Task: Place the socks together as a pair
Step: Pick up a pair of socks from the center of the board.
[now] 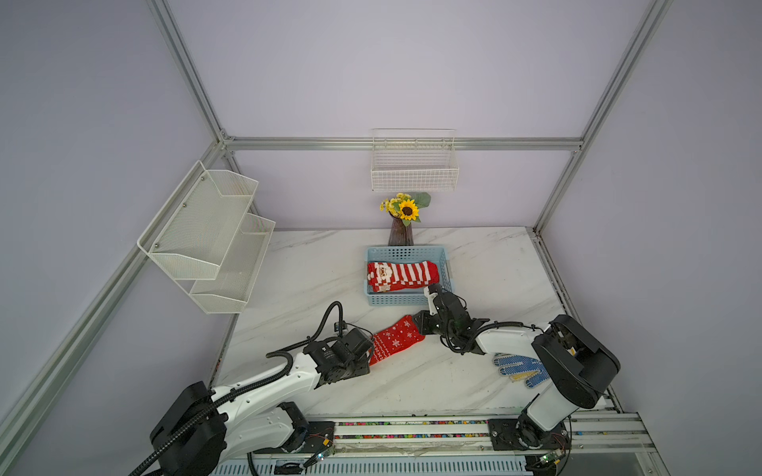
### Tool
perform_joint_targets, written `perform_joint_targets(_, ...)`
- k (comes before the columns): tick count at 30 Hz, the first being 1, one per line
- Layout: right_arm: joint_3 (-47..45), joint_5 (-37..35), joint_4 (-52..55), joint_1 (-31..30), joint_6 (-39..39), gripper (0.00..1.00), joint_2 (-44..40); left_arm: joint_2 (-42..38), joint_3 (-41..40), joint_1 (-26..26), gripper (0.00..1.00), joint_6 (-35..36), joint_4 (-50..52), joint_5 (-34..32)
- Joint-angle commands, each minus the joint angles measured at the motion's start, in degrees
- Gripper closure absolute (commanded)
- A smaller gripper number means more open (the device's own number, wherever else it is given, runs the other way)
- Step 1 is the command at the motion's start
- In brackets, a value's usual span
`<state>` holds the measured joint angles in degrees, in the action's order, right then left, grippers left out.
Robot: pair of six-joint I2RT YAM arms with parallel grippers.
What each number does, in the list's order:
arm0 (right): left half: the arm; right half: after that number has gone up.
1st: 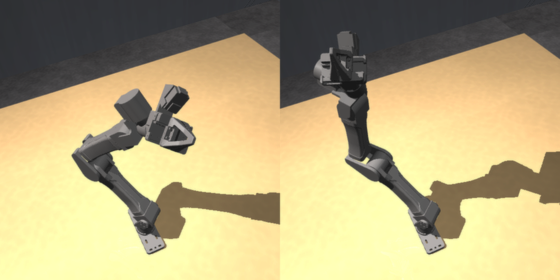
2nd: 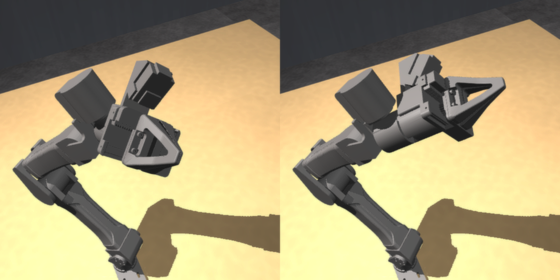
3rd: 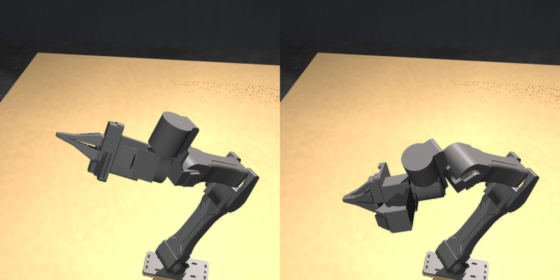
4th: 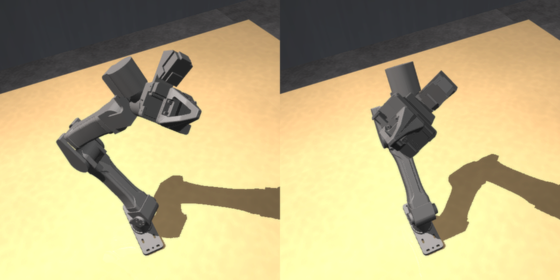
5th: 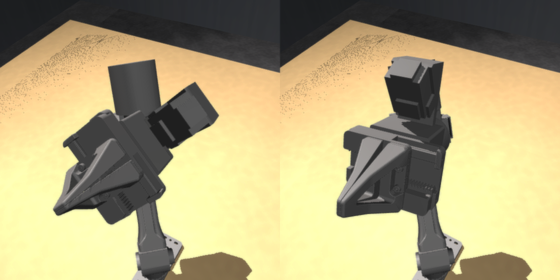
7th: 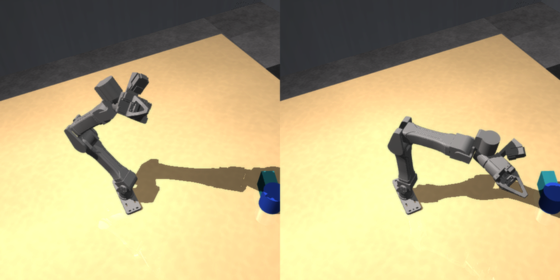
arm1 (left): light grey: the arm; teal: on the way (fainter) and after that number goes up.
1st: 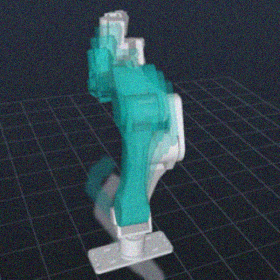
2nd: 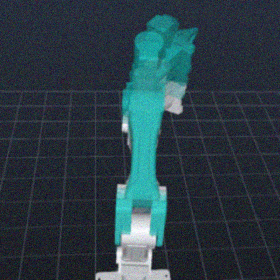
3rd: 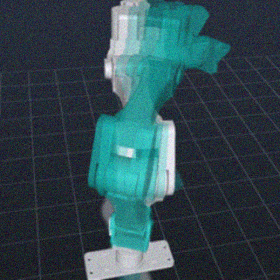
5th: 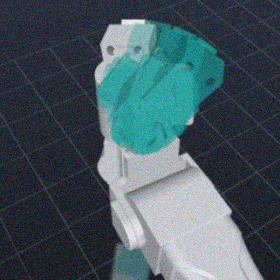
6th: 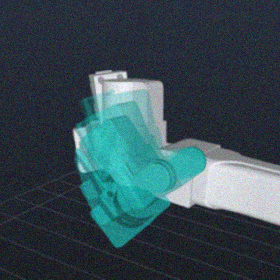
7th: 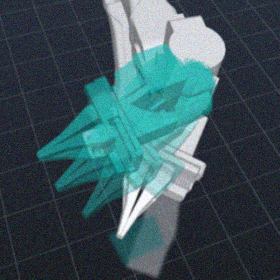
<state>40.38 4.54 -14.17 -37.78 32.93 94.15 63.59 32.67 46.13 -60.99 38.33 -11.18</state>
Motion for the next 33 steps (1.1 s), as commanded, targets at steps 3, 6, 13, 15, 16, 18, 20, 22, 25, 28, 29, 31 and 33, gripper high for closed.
perform_joint_targets(3,2.5,-2.1,5.2,-0.3,-0.5,0.63,2.0,-1.6,-2.2,-1.5,0.31,-2.9,-1.8,-0.6)
perform_joint_targets(6,2.7,-2.9,7.1,-0.3,-0.7,0.58,2.1,-0.9,-2.6,-1.9,0.3,-3.1,-3.2,0.3)
perform_joint_targets(13,2.0,-0.1,7.7,-0.4,-0.1,0.55,3.2,1.9,-2.9,-2.4,0.35,-3.9,-5.5,0.5)
perform_joint_targets(15,1.5,0.1,8.1,-0.8,0.1,0.55,3.4,2.4,-3.4,-2.6,0.37,-4.2,-6.6,0.3)
perform_joint_targets(16,1.2,0.2,8.2,-1.0,0.2,0.55,3.3,2.6,-3.5,-2.6,0.38,-4.3,-7.0,0.3)
perform_joint_targets(18,0.3,0.2,8.5,-1.5,0.4,0.58,2.5,3.1,-3.7,-2.6,0.42,-4.6,-7.7,0.3)
perform_joint_targets(20,-0.6,0.1,8.6,-2.0,0.6,0.6,2.0,3.5,-4.2,-2.7,0.47,-5.2,-8.5,0.2)
perform_joint_targets(22,-1.4,-0.4,9.3,-2.4,1.1,0.64,2.1,4.0,-4.8,-2.8,0.48,-5.5,-9.5,0.4)
perform_joint_targets(25,-2.7,-0.9,9.9,-3.0,2.3,0.72,1.6,5.1,-5.0,-3.0,0.53,-5.2,-10.5,0.7)
perform_joint_targets(28,-4.5,-2.2,10.8,-3.7,3.6,0.91,-1.7,5.9,-4.7,-3.3,0.69,-4.1,-10.4,0.8)
perform_joint_targets(29,-5.1,-2.8,11.3,-3.9,4.1,0.99,-3.4,5.8,-4.7,-3.5,0.79,-3.8,-10.3,1.0)
perform_joint_targets(31,-5.9,-3.6,12.6,-4.2,4.7,1.0,-7.2,5.3,-3.8,-3.7,0.96,-3.1,-9.8,2.1)
perform_joint_targets(33,-6.5,-4.6,14.1,-4.7,5.6,1.0,-12.3,4.4,-1.5,-3.7,1.0,-0.4,-8.6,4.7)
